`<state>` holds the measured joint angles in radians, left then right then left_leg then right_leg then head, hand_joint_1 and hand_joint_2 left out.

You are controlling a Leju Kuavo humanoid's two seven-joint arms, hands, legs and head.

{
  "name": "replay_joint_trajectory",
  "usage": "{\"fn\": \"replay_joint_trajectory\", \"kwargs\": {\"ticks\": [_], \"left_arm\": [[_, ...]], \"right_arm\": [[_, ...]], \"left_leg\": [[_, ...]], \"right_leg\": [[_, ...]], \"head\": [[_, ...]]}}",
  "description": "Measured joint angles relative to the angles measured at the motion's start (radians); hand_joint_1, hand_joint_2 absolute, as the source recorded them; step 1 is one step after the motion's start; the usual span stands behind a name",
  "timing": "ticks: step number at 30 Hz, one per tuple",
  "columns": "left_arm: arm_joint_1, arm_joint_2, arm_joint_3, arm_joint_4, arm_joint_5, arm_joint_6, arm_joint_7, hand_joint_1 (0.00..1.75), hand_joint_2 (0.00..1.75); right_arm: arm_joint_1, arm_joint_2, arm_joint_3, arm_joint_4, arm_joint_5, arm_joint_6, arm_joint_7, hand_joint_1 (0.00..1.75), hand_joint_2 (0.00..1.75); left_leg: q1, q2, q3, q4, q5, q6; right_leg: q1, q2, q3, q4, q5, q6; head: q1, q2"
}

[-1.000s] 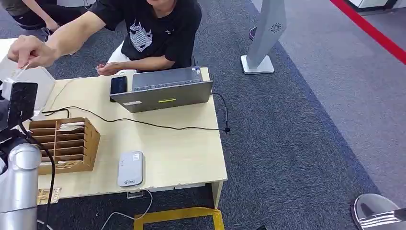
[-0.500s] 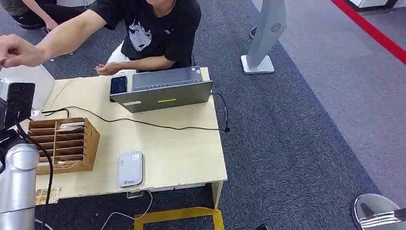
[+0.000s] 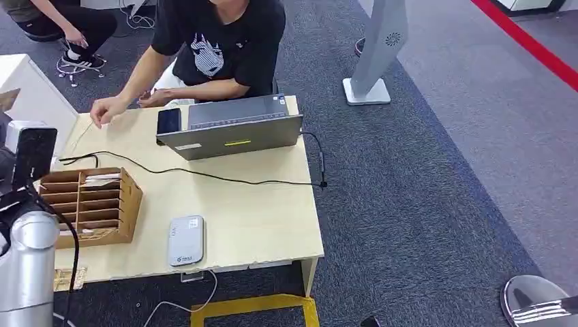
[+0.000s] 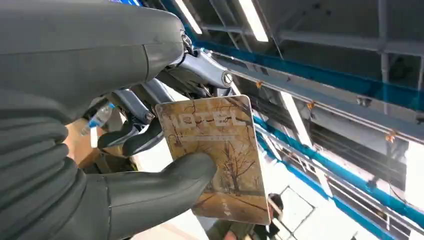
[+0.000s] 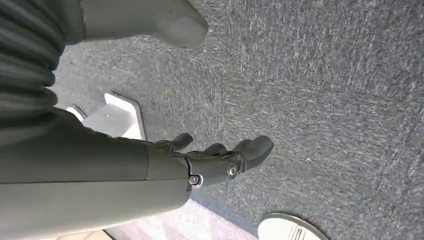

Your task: Pass the card to the sensor for recognition and then transmit it.

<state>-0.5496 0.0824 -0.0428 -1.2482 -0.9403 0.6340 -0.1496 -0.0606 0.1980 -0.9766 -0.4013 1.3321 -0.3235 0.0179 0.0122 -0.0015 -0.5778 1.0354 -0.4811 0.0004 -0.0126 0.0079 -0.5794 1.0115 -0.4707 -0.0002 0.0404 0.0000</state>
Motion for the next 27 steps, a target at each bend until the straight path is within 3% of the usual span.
{"fn": "replay_joint_trajectory", "kwargs": {"ticks": [4, 15, 23, 27], "left_arm": [[0.083, -0.026, -0.055, -0.053, 0.012, -0.028, -0.031, 1.75, 1.75], [0.341, -0.099, -0.334, -0.135, -0.006, -0.04, -0.06, 1.75, 1.75], [0.383, -0.105, -0.398, -0.136, 0.012, -0.043, -0.058, 1.75, 1.75], [0.425, -0.111, -0.404, -0.113, 0.065, -0.045, -0.022, 1.75, 1.75]], "right_arm": [[0.007, 0.006, 0.008, -0.015, -0.009, 0.003, 0.003, 0.0, 1.75], [0.032, 0.016, 0.027, -0.054, -0.026, 0.023, 0.019, 0.0, 1.75], [0.037, 0.016, 0.027, -0.059, -0.038, 0.023, 0.018, 0.0, 1.75], [0.052, 0.019, 0.025, -0.067, -0.063, 0.027, 0.006, 0.0, 1.75]], "left_leg": [[0.0, 0.0, 0.0, 0.0, -0.001, 0.001], [-0.001, 0.0, -0.001, 0.0, -0.002, 0.002], [-0.001, 0.0, -0.001, 0.0, -0.002, 0.002], [-0.001, 0.0, -0.001, 0.0, -0.002, 0.002]], "right_leg": [[0.0, 0.0, 0.0, 0.0, 0.0, 0.0], [-0.001, 0.0, 0.0, -0.001, -0.001, 0.002], [-0.001, 0.0, 0.0, -0.001, -0.001, 0.002], [0.0, -0.001, 0.0, -0.001, -0.002, 0.002]], "head": [[0.0, 0.0], [0.0, 0.0], [0.0, 0.0], [0.0, 0.0]]}}
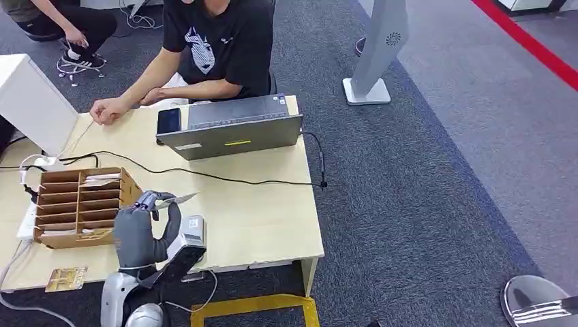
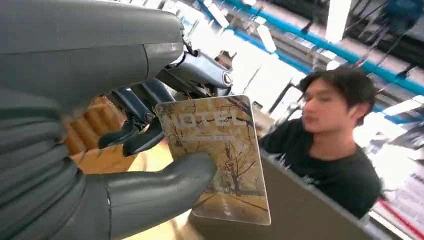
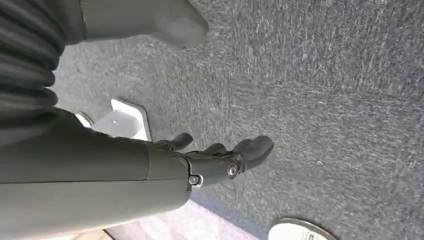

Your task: Pass the card to the sensor for recognition and then transmit it.

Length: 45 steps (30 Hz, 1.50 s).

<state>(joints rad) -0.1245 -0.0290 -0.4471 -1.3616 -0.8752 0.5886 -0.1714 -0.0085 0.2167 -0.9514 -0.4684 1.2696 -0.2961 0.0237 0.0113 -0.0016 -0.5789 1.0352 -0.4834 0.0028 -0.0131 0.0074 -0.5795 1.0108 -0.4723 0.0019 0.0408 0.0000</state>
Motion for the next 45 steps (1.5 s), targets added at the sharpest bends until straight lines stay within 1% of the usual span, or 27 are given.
{"fn": "replay_joint_trajectory", "kwargs": {"ticks": [2, 4, 10, 14, 18, 25, 28, 34, 37, 40, 45], "left_arm": [[0.016, 0.0, 0.007, 0.035, 0.033, 0.0, 0.015, 1.75, 1.75], [0.027, 0.0, 0.029, 0.078, 0.046, 0.006, 0.023, 1.75, 1.75], [0.045, 0.01, 0.137, 0.177, 0.038, 0.009, 0.042, 1.75, 1.75], [0.045, 0.013, 0.211, 0.225, 0.038, 0.006, 0.037, 1.75, 1.75], [0.045, 0.016, 0.238, 0.252, 0.036, 0.006, 0.027, 1.75, 1.75], [0.037, 0.015, 0.253, 0.266, 0.031, 0.0, -0.003, 1.75, 1.75], [0.027, 0.015, 0.253, 0.263, 0.021, 0.001, -0.031, 1.75, 1.75], [0.011, 0.006, 0.24, 0.196, 0.0, -0.015, -0.053, 1.75, 1.75], [0.002, 0.004, 0.207, 0.166, -0.015, -0.022, -0.055, 1.75, 1.75], [-0.01, 0.0, 0.179, 0.16, -0.014, -0.027, -0.039, 1.75, 1.75], [-0.018, -0.006, 0.168, 0.174, 0.023, -0.034, -0.016, 1.75, 1.75]], "right_arm": [[0.008, 0.005, -0.005, -0.012, -0.003, 0.016, -0.005, 0.0, 1.75], [0.017, 0.012, -0.011, -0.032, -0.002, 0.034, -0.004, 0.0, 1.75], [0.036, 0.034, -0.04, -0.092, 0.019, 0.069, -0.003, 0.0, 1.75], [0.038, 0.042, -0.057, -0.112, 0.031, 0.07, -0.005, 0.0, 1.75], [0.037, 0.047, -0.064, -0.12, 0.032, 0.073, -0.006, 0.0, 1.75], [0.033, 0.062, -0.075, -0.127, 0.038, 0.063, -0.011, 0.0, 1.75], [0.03, 0.063, -0.076, -0.125, 0.043, 0.059, -0.016, 0.0, 1.75], [0.018, 0.063, -0.076, -0.106, 0.05, 0.039, -0.023, 0.0, 1.75], [0.009, 0.063, -0.076, -0.091, 0.048, 0.028, -0.022, 0.0, 1.75], [0.002, 0.063, -0.076, -0.076, 0.041, 0.024, -0.022, 0.0, 1.75], [-0.002, 0.063, -0.076, -0.063, 0.03, 0.017, -0.022, 0.0, 1.75]], "left_leg": [[0.0, 0.0, 0.0, 0.0, 0.0, 0.0], [0.0, 0.0, -0.001, 0.0, 0.0, 0.0], [0.0, 0.0, -0.001, 0.0, 0.0, 0.0], [0.0, 0.0, -0.001, 0.0, 0.0, 0.0], [0.0, 0.0, -0.001, 0.0, 0.0, 0.0], [0.0, 0.0, -0.001, 0.0, 0.0, 0.0], [0.0, 0.0, -0.001, 0.0, 0.0, 0.0], [0.0, 0.0, 0.0, 0.0, 0.0, 0.0], [0.0, 0.0, 0.0, 0.0, 0.0, 0.0], [0.0, 0.0, 0.0, 0.0, 0.0, 0.0], [0.0, 0.0, 0.0, 0.0, 0.0, 0.0]], "right_leg": [[0.0, 0.0, 0.0, 0.0, 0.0, 0.0], [0.0, 0.0, 0.0, 0.0, 0.0, 0.0], [0.0, 0.0, 0.0, 0.0, 0.0, 0.0], [0.0, 0.0, 0.0, 0.0, 0.0, 0.0], [0.0, 0.0, 0.0, 0.0, 0.0, 0.0], [0.0, -0.001, 0.0, 0.0, 0.0, 0.0], [0.0, -0.001, 0.0, 0.0, 0.0, 0.0], [0.0, -0.001, 0.0, 0.0, 0.0, 0.0], [0.0, -0.001, 0.0, 0.0, 0.0, 0.0], [0.0, -0.001, 0.0, 0.0, 0.0, 0.0], [0.0, -0.001, 0.0, 0.0, 0.0, 0.0]], "head": [[0.0, 0.0], [0.0, 0.0], [0.0, 0.0], [0.0, 0.0], [0.0, 0.0], [0.0, 0.0], [0.0, 0.0], [0.0, 0.0], [0.0, 0.0], [0.0, 0.0], [0.0, 0.0]]}}
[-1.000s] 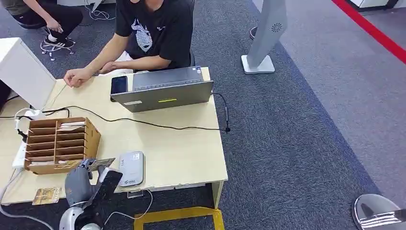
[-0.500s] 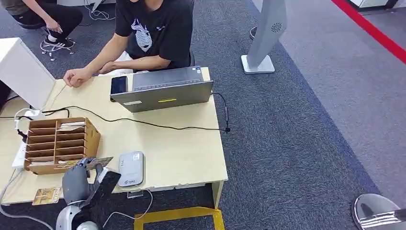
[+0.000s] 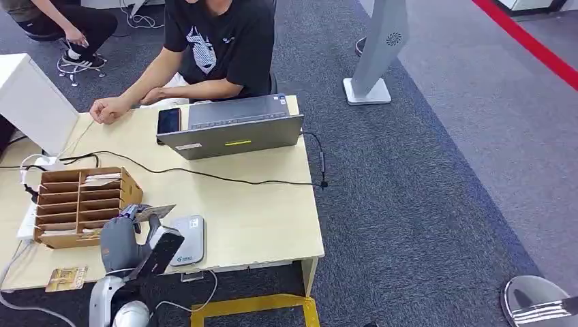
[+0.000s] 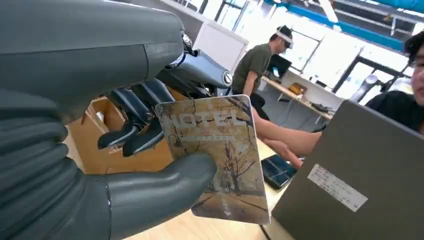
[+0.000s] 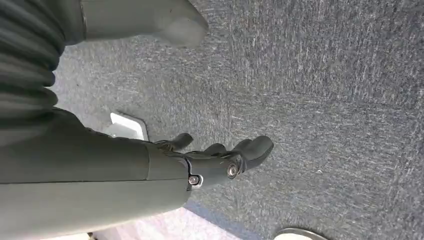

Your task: Pass the card to the sensor for recognition and then transmit it.

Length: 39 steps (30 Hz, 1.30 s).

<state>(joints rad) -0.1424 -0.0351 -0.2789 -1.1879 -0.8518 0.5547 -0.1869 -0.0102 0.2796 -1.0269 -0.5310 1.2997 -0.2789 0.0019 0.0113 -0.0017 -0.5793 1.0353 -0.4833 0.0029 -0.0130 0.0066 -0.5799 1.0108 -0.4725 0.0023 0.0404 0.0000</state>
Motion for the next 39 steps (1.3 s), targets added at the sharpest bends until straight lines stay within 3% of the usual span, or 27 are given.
{"fn": "replay_joint_trajectory", "kwargs": {"ticks": [11, 24, 31, 39], "left_arm": [[-0.018, -0.001, 0.017, 0.152, 0.013, 0.053, 0.024, 1.75, 1.75], [-0.076, 0.005, 0.068, 0.312, 0.04, 0.089, -0.056, 1.75, 1.75], [-0.084, -0.009, 0.083, 0.354, 0.065, 0.092, -0.079, 1.75, 1.75], [-0.085, -0.012, 0.087, 0.365, 0.071, 0.074, -0.064, 1.75, 1.75]], "right_arm": [[0.0, -0.001, -0.007, 0.004, -0.024, -0.007, 0.009, 0.0, 1.75], [-0.021, -0.019, -0.023, 0.018, -0.104, -0.019, -0.01, 0.0, 1.75], [-0.024, -0.032, -0.035, 0.05, -0.127, -0.041, -0.016, 0.0, 1.75], [-0.026, -0.039, -0.044, 0.077, -0.147, -0.058, -0.024, 0.0, 1.75]], "left_leg": [[0.0, 0.0, 0.0, 0.0, 0.0, 0.0], [0.0, 0.0, 0.0, 0.0, 0.0, 0.0], [0.0, 0.0, 0.0, 0.0, 0.0, 0.0], [0.0, 0.0, 0.0, 0.0, 0.0, 0.0]], "right_leg": [[0.0, 0.0, 0.0, 0.0, 0.0, 0.0], [0.0, 0.0, 0.0, 0.0, 0.0, 0.0], [0.0, 0.0, 0.0, 0.0, 0.0, 0.0], [0.0, 0.0, 0.0, 0.0, 0.0, 0.0]], "head": [[0.0, 0.0], [0.0, 0.0], [0.0, 0.0], [0.0, 0.0]]}}
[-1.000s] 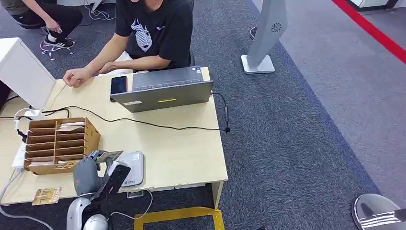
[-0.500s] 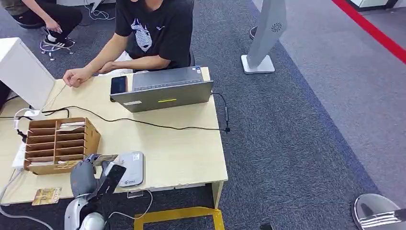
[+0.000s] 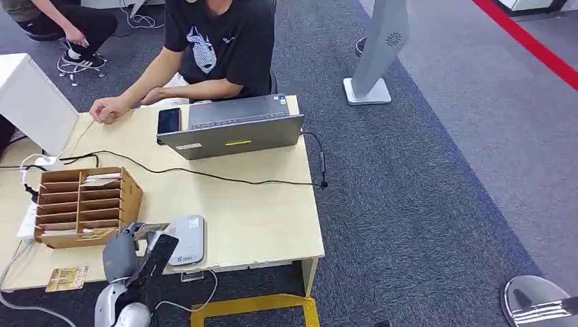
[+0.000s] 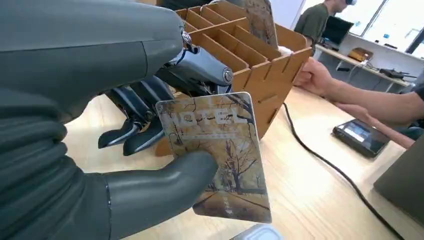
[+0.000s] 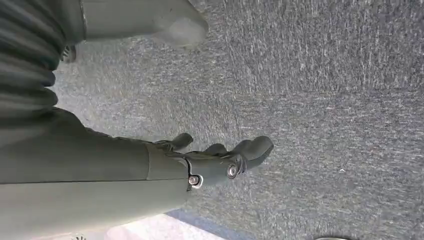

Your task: Pass the card to the sensor for recognition and then transmit it.

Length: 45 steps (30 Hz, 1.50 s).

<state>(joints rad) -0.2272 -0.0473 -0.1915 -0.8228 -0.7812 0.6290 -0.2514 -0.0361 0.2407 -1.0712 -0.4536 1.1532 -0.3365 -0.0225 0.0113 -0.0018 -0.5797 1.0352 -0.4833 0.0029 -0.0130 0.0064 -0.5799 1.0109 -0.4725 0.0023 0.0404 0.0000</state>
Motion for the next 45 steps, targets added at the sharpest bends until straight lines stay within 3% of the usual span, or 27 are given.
{"fn": "replay_joint_trajectory", "kwargs": {"ticks": [11, 18, 25, 29, 33, 38, 45], "left_arm": [[-0.004, -0.003, 0.0, 0.016, -0.023, -0.094, 0.023, 1.75, 1.75], [-0.06, -0.017, -0.008, 0.056, -0.082, -0.177, 0.114, 1.75, 1.75], [-0.084, -0.034, -0.011, 0.076, -0.058, -0.184, 0.085, 1.75, 1.75], [-0.078, -0.025, -0.011, 0.011, -0.021, -0.177, 0.088, 1.75, 1.75], [-0.079, 0.033, -0.011, -0.132, -0.034, -0.166, 0.138, 1.75, 1.75], [-0.12, 0.16, 0.009, -0.28, -0.135, -0.162, 0.205, 1.75, 1.75], [-0.179, 0.311, 0.095, -0.362, -0.228, -0.164, 0.261, 1.75, 1.75]], "right_arm": [[-0.004, 0.002, -0.005, -0.012, -0.022, 0.039, 0.009, 0.0, 1.75], [-0.016, 0.002, -0.005, -0.012, -0.036, 0.049, 0.026, 0.0, 1.75], [-0.021, 0.002, -0.004, -0.012, -0.06, 0.045, 0.031, 0.0, 1.75], [-0.015, 0.002, -0.002, -0.012, -0.068, 0.044, 0.033, 0.0, 1.75], [-0.003, 0.002, -0.002, -0.017, -0.075, 0.046, 0.04, 0.0, 1.75], [0.013, 0.002, -0.002, -0.034, -0.076, 0.053, 0.056, 0.0, 1.75], [0.019, 0.002, -0.009, -0.048, -0.079, 0.074, 0.074, 0.0, 1.75]], "left_leg": [[0.0, 0.0, 0.0, 0.0, 0.0, 0.0], [0.0, -0.002, 0.001, 0.0, 0.0, 0.001], [0.0, -0.002, 0.001, 0.0, 0.001, 0.0], [0.0, -0.002, 0.0, 0.0, 0.001, 0.0], [0.0, -0.001, 0.0, 0.0, 0.001, 0.0], [0.001, -0.001, 0.0, 0.0, 0.001, 0.0], [0.001, 0.0, 0.0, 0.0, 0.001, -0.001]], "right_leg": [[0.0, 0.0, 0.0, 0.0, 0.0, 0.0], [0.0, -0.001, 0.001, 0.0, 0.0, 0.0], [0.0, -0.001, 0.002, 0.0, 0.0, 0.0], [0.0, -0.001, 0.001, 0.0, 0.0, 0.0], [0.0, 0.0, 0.0, 0.0, 0.0, 0.0], [0.001, 0.0, 0.0, 0.001, 0.0, 0.0], [0.001, 0.0, 0.0, 0.001, 0.0, 0.0]], "head": [[0.0, 0.0], [0.0, 0.0], [0.0, 0.0], [0.0, 0.0], [0.0, 0.0], [0.0, 0.0], [0.0, 0.0]]}}
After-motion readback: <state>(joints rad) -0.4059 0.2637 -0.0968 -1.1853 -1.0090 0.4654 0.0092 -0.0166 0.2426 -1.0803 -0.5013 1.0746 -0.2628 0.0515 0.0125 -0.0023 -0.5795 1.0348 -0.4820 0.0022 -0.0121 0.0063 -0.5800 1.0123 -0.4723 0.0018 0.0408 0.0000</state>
